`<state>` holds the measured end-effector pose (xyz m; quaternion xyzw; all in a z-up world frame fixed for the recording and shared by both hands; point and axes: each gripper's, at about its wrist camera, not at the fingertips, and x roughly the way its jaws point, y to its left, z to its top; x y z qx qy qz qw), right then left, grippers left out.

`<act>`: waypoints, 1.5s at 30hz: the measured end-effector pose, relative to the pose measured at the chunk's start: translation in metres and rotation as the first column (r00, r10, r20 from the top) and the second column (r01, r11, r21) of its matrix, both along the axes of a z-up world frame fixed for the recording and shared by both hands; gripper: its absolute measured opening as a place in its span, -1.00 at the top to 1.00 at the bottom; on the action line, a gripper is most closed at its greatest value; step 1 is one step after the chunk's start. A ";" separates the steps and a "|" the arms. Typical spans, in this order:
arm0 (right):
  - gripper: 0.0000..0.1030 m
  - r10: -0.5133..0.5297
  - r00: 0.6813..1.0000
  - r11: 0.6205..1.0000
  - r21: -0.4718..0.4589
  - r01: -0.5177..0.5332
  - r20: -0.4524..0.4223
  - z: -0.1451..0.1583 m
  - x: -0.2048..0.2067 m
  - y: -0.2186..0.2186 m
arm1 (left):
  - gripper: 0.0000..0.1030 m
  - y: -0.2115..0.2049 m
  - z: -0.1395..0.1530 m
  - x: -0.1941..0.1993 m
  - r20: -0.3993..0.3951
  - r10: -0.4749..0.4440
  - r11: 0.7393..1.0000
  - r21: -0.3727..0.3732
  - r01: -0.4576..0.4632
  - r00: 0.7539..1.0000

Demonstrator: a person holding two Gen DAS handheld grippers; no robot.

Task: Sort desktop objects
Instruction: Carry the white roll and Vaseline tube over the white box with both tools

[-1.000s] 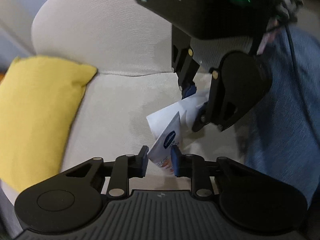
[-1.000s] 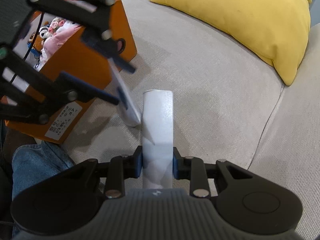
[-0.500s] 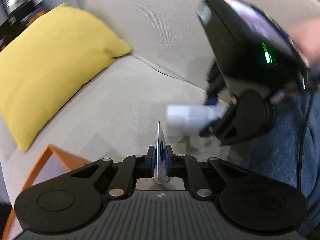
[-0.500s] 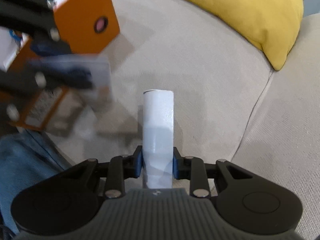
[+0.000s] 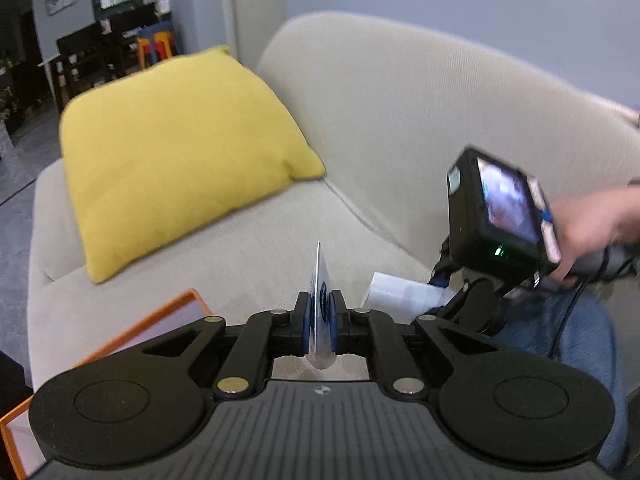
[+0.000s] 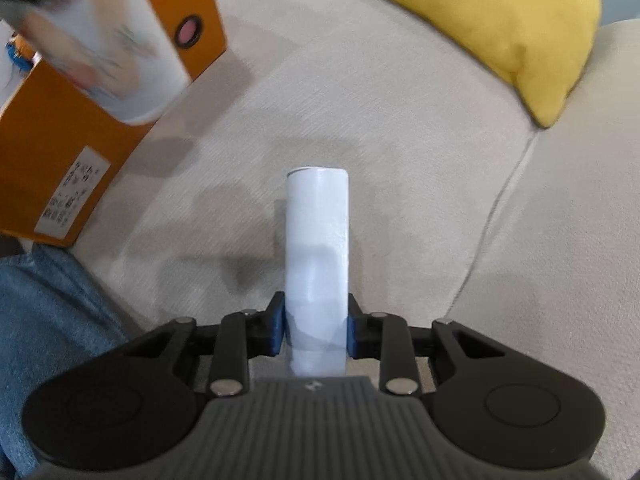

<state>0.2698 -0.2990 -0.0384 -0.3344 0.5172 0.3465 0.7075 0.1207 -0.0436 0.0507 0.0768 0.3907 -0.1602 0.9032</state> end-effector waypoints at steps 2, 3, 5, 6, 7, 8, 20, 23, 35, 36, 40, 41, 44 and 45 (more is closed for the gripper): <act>0.41 -0.020 1.000 1.000 0.018 0.020 0.005 0.006 0.000 -0.002 | 0.81 0.007 0.014 -0.008 0.028 0.016 1.000 -0.008 -0.016 0.999; 0.41 -0.027 1.000 0.999 0.029 0.027 0.005 0.010 0.000 -0.003 | 0.81 0.012 0.020 -0.012 0.041 0.029 1.000 -0.011 -0.029 0.999; 0.41 -0.018 0.999 0.999 0.044 0.017 0.033 0.020 -0.005 -0.003 | 0.81 0.023 0.029 -0.021 0.067 0.054 0.998 -0.013 -0.054 0.996; 0.41 -0.011 0.998 0.999 0.046 0.008 0.060 0.025 -0.010 -0.003 | 0.81 0.029 0.034 -0.025 0.077 0.066 0.998 -0.011 -0.065 0.995; 0.41 -0.008 0.996 0.999 0.052 0.004 0.087 0.033 -0.012 0.000 | 0.81 0.035 0.037 -0.031 0.086 0.079 0.997 -0.006 -0.079 0.993; 0.41 -0.011 0.994 0.998 0.067 0.004 0.106 0.043 -0.014 0.001 | 0.81 0.042 0.039 -0.034 0.092 0.093 0.996 0.002 -0.093 0.991; 0.41 0.212 0.956 0.941 0.223 -0.256 0.205 0.166 -0.099 0.074 | 0.81 0.130 0.055 -0.095 0.144 0.287 0.949 0.090 -0.302 0.947; 0.41 0.327 0.923 0.900 0.229 -0.370 0.205 0.175 -0.126 0.114 | 0.81 0.155 0.058 -0.111 0.161 0.342 0.931 0.080 -0.357 0.926; 0.42 0.675 0.738 0.734 0.092 -0.673 0.017 0.102 -0.169 0.267 | 0.81 0.226 0.060 -0.143 0.179 0.448 0.890 0.008 -0.456 0.876; 0.41 0.690 0.724 0.722 0.080 -0.687 -0.008 0.094 -0.168 0.274 | 0.81 0.229 0.058 -0.144 0.176 0.446 0.891 0.003 -0.453 0.878; 0.41 0.748 0.653 0.661 0.045 -0.749 -0.118 0.070 -0.169 0.293 | 0.81 0.238 0.046 -0.143 0.155 0.444 0.895 -0.023 -0.446 0.882; 0.41 0.760 0.635 0.644 0.033 -0.764 -0.139 0.063 -0.169 0.299 | 0.81 0.241 0.043 -0.142 0.148 0.445 0.895 -0.029 -0.446 0.883; 0.41 0.777 0.601 0.614 0.017 -0.789 -0.186 0.046 -0.168 0.309 | 0.81 0.248 0.034 -0.141 0.133 0.443 0.896 -0.041 -0.441 0.887; 0.41 0.780 0.593 0.608 0.021 -0.794 -0.200 0.042 -0.167 0.313 | 0.81 0.249 0.032 -0.142 0.129 0.443 0.896 -0.044 -0.441 0.887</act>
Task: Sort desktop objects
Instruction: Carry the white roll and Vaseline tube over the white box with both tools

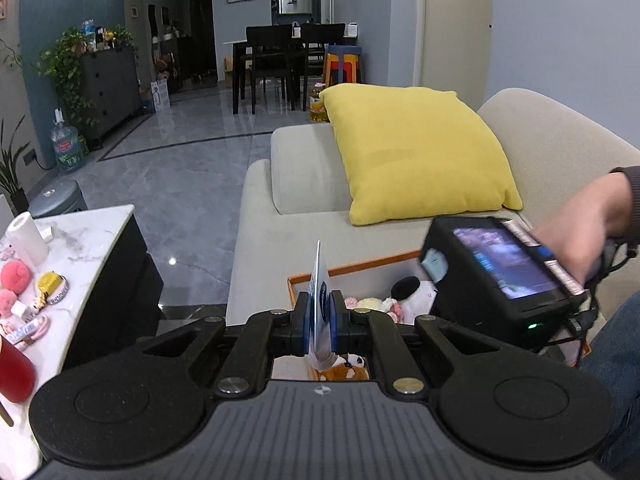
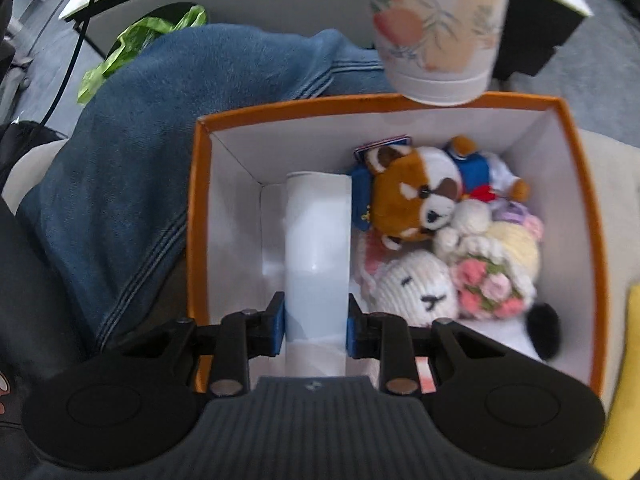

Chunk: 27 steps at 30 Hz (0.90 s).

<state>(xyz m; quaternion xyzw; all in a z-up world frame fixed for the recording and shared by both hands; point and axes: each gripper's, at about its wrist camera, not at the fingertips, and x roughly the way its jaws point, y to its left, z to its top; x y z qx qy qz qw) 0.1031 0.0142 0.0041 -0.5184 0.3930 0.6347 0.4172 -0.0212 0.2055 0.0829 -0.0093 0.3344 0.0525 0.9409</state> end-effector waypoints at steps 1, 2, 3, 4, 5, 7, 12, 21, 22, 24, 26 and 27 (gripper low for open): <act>0.41 0.006 1.000 1.000 -0.010 -0.006 -0.015 -0.005 0.000 0.004 | 0.81 0.002 -0.002 0.000 -0.002 0.000 1.000 -0.003 0.000 1.000; 0.41 0.008 1.000 1.000 -0.014 -0.009 -0.026 -0.011 0.001 0.008 | 0.81 0.004 -0.003 -0.001 -0.004 0.002 1.000 -0.007 -0.002 1.000; 0.41 0.014 0.999 1.000 -0.017 -0.014 -0.040 -0.014 0.000 0.011 | 0.81 0.006 -0.004 -0.001 -0.005 0.002 1.000 -0.010 -0.002 1.000; 0.41 0.018 0.999 1.000 -0.020 -0.019 -0.051 -0.017 -0.001 0.015 | 0.81 0.007 -0.005 -0.001 -0.008 0.002 1.000 -0.014 -0.002 1.000; 0.41 0.020 0.998 1.000 -0.022 -0.021 -0.056 -0.021 -0.001 0.018 | 0.81 0.009 -0.006 -0.001 -0.011 0.001 1.000 -0.016 -0.001 1.000; 0.41 0.029 0.997 0.999 -0.030 -0.031 -0.066 -0.028 -0.002 0.023 | 0.81 0.010 -0.007 -0.001 -0.016 -0.002 1.000 -0.018 0.002 1.000; 0.39 0.031 0.997 0.997 -0.063 -0.036 -0.075 -0.039 -0.001 0.026 | 0.81 0.013 -0.010 0.002 -0.018 -0.011 1.000 -0.029 0.010 1.000; 0.37 -0.065 0.984 0.997 -0.055 0.057 -0.167 -0.016 0.014 0.018 | 0.81 0.007 -0.007 0.003 -0.021 -0.037 0.999 -0.031 0.036 0.999; 0.38 -0.084 0.980 0.996 -0.059 0.074 -0.182 -0.014 0.016 0.016 | 0.81 0.006 -0.007 0.003 -0.020 -0.038 0.999 -0.035 0.037 0.999; 0.48 -0.109 0.974 0.993 -0.059 0.099 -0.199 -0.013 0.017 0.012 | 0.81 0.003 -0.005 0.003 -0.020 -0.041 0.998 -0.040 0.040 0.999; 0.48 -0.126 0.966 0.992 -0.045 0.119 -0.224 -0.014 0.016 0.008 | 0.81 0.000 -0.004 0.003 -0.020 -0.048 0.998 -0.043 0.047 0.999; 0.48 -0.134 0.961 0.991 -0.038 0.129 -0.243 -0.015 0.016 0.006 | 0.81 -0.002 -0.004 0.003 -0.023 -0.052 0.998 -0.042 0.051 0.998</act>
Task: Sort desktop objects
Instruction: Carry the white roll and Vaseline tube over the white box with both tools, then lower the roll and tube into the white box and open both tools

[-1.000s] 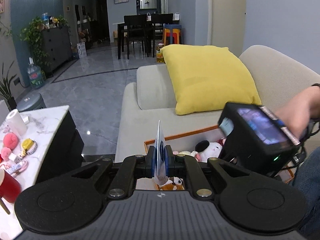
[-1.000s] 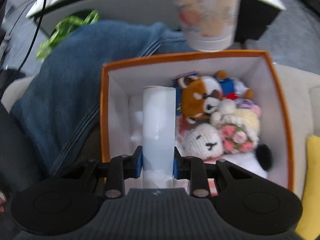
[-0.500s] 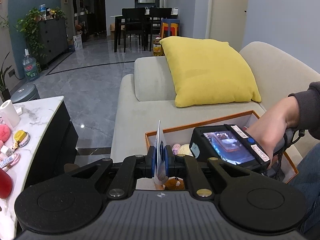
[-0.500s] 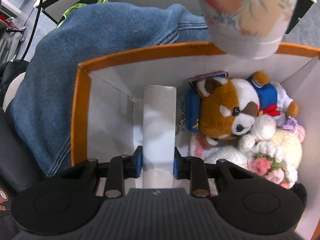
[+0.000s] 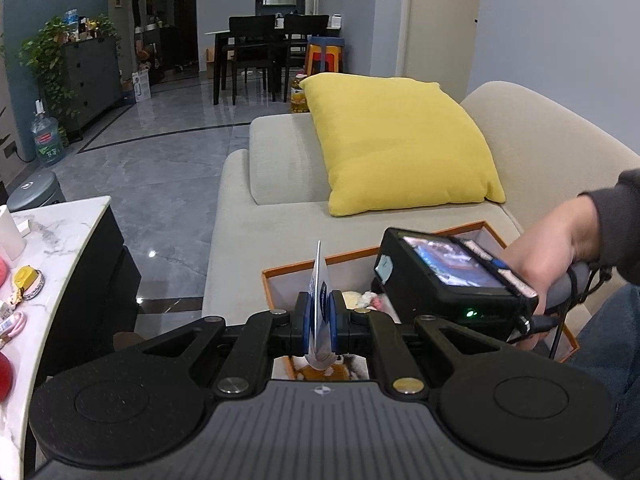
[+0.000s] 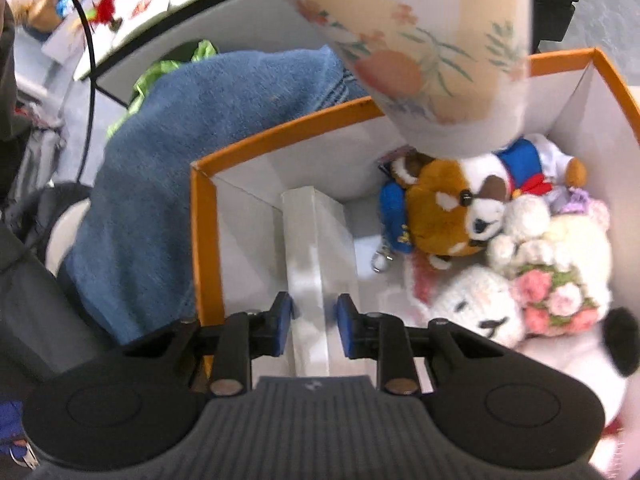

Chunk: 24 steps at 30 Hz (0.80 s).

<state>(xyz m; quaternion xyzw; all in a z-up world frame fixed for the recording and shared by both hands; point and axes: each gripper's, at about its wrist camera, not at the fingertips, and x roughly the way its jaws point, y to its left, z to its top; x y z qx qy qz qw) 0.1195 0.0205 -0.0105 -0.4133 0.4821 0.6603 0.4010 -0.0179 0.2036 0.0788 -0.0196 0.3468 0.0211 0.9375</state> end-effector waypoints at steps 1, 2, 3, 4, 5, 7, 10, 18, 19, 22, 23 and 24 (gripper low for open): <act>0.48 -0.004 1.000 1.000 0.003 0.004 -0.014 -0.001 0.000 -0.001 | 0.81 -0.002 0.000 0.000 -0.002 -0.004 1.000 0.001 0.004 1.000; 0.48 -0.005 1.000 1.000 0.008 0.005 -0.025 0.000 0.004 -0.002 | 0.81 -0.004 0.000 0.000 -0.005 -0.008 1.000 0.001 0.008 1.000; 0.48 -0.015 0.999 1.000 0.007 0.015 -0.034 0.001 0.007 0.000 | 0.81 -0.006 0.000 0.001 -0.008 -0.012 1.000 0.000 0.012 1.000; 0.48 -0.031 0.999 0.999 0.004 0.032 -0.037 0.001 0.009 0.000 | 0.81 -0.008 0.000 0.001 -0.011 -0.016 1.000 -0.003 0.016 1.000; 0.47 -0.041 0.999 0.999 0.010 0.041 -0.025 0.005 0.011 -0.002 | 0.81 -0.010 0.000 0.000 -0.013 -0.020 1.000 -0.007 0.019 1.000; 0.43 -0.041 0.999 0.998 0.047 0.040 0.019 0.016 0.009 -0.007 | 0.81 -0.014 0.000 0.001 -0.014 -0.030 0.999 -0.019 0.030 0.999; 0.42 -0.060 0.997 0.994 0.091 0.055 0.052 0.037 0.014 -0.024 | 0.81 -0.025 0.002 0.003 -0.007 -0.054 0.998 -0.030 0.054 0.998; 0.39 -0.346 0.918 0.927 0.222 0.303 0.192 0.088 0.047 -0.122 | 0.81 -0.070 -0.014 0.015 0.003 -0.121 0.983 -0.140 0.121 0.993; 0.39 -0.399 0.896 0.903 0.251 0.347 0.196 0.092 0.051 -0.139 | 0.81 -0.076 -0.020 0.016 0.002 -0.122 0.979 -0.161 0.121 0.993; 0.33 -0.550 0.820 0.813 0.327 0.482 0.158 0.103 0.061 -0.183 | 0.81 -0.093 -0.036 0.022 -0.025 -0.105 0.975 -0.201 0.098 0.994; 0.29 -0.607 0.782 0.769 0.356 0.532 0.142 0.106 0.065 -0.201 | 0.81 -0.099 -0.042 0.024 -0.040 -0.095 0.976 -0.202 0.085 0.995; 0.29 -0.647 0.752 0.731 0.385 0.564 0.127 0.105 0.062 -0.213 | 0.81 -0.104 -0.048 0.025 -0.051 -0.083 0.979 -0.193 0.072 0.995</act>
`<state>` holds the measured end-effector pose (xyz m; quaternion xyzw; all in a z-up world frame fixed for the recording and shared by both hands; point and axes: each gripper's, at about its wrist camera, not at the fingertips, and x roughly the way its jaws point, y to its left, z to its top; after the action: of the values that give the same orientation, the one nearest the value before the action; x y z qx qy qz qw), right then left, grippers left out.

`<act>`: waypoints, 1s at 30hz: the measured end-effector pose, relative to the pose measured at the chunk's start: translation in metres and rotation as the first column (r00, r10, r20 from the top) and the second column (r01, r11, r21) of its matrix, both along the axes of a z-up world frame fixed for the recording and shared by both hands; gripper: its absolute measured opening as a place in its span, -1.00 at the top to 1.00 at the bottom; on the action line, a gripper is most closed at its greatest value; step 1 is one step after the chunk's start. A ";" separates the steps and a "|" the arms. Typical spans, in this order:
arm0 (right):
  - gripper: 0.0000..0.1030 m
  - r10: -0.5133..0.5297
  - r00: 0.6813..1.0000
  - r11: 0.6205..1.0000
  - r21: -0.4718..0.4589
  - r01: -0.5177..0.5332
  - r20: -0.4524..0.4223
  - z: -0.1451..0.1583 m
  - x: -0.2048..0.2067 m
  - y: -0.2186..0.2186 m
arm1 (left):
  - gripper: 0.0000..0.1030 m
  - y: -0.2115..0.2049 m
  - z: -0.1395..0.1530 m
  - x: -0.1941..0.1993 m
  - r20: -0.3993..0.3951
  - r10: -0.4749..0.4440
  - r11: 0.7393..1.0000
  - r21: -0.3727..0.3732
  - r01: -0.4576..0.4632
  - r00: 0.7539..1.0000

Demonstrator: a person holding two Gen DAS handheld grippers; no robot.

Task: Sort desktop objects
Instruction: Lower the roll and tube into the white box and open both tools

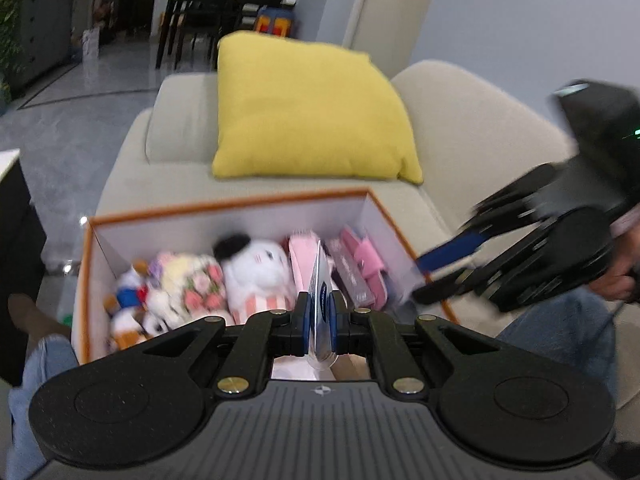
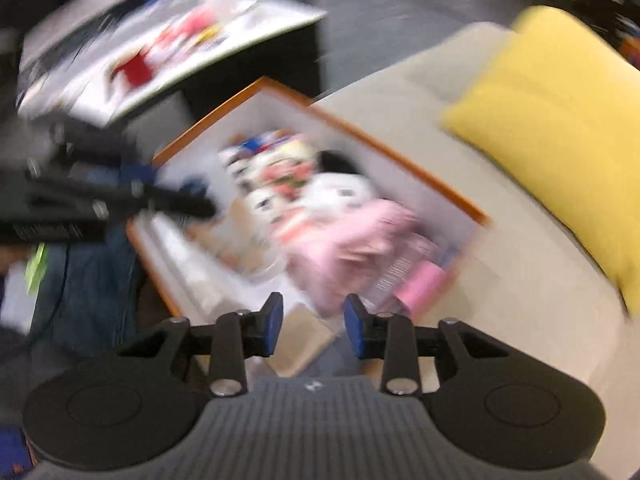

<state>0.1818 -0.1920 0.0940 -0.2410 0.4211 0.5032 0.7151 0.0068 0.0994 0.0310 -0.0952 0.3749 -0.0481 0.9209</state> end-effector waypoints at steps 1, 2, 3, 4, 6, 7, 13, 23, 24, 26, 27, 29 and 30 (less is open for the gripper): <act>0.29 -0.046 0.999 0.999 0.030 0.045 0.012 0.000 0.000 -0.010 | 0.81 -0.006 -0.007 0.001 -0.015 0.015 1.000 0.011 -0.015 1.000; 0.29 -0.099 0.995 0.994 0.056 0.098 0.022 0.000 0.003 -0.023 | 0.81 -0.011 -0.013 0.003 -0.038 0.028 0.999 0.018 -0.027 0.999; 0.29 -0.148 0.989 0.986 0.077 0.146 0.019 -0.003 0.003 -0.034 | 0.81 -0.014 -0.018 0.003 -0.056 0.040 0.999 0.022 -0.039 0.998; 0.29 -0.196 0.981 0.976 0.097 0.194 0.010 -0.005 0.004 -0.044 | 0.81 -0.017 -0.022 0.003 -0.074 0.053 0.999 0.017 -0.052 0.996; 0.29 -0.273 0.962 0.952 0.141 0.272 -0.012 -0.010 0.010 -0.065 | 0.81 -0.019 -0.029 0.004 -0.103 0.076 0.997 -0.005 -0.077 0.992; 0.29 -0.301 0.953 0.942 0.153 0.300 -0.015 -0.015 0.007 -0.070 | 0.81 -0.020 -0.031 0.005 -0.113 0.087 0.996 -0.015 -0.089 0.990; 0.19 -0.418 0.908 0.892 0.187 0.411 0.001 -0.038 -0.002 -0.086 | 0.81 -0.032 -0.039 0.009 -0.181 0.169 0.984 -0.026 -0.177 0.969; 0.04 -0.524 0.852 0.823 0.246 0.512 -0.019 -0.055 -0.023 -0.093 | 0.76 -0.051 -0.048 0.011 -0.225 0.200 0.978 -0.017 -0.209 0.954; -0.02 -0.524 0.852 0.826 0.242 0.509 -0.002 -0.056 -0.026 -0.092 | 0.73 -0.051 -0.047 0.011 -0.224 0.200 0.978 -0.016 -0.209 0.954; -0.09 -0.527 0.849 0.829 0.240 0.505 0.034 -0.058 -0.033 -0.091 | 0.59 -0.051 -0.047 0.012 -0.223 0.203 0.978 -0.011 -0.210 0.953; -0.15 -0.531 0.846 0.827 0.243 0.507 0.044 -0.059 -0.035 -0.092 | 0.53 -0.052 -0.047 0.012 -0.219 0.201 0.978 -0.006 -0.208 0.955; -0.25 -0.548 0.835 0.817 0.247 0.521 0.047 -0.060 -0.037 -0.094 | 0.43 -0.053 -0.046 0.011 -0.206 0.204 0.978 0.008 -0.207 0.957; -0.29 -0.555 0.831 0.811 0.251 0.528 0.047 -0.060 -0.037 -0.095 | 0.34 -0.054 -0.045 0.010 -0.197 0.207 0.978 0.015 -0.208 0.958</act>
<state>0.1452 -0.2875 0.0344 -0.0568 0.3689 0.3083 0.8750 0.0166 0.0452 -0.0142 -0.1407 0.4522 0.0572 0.8789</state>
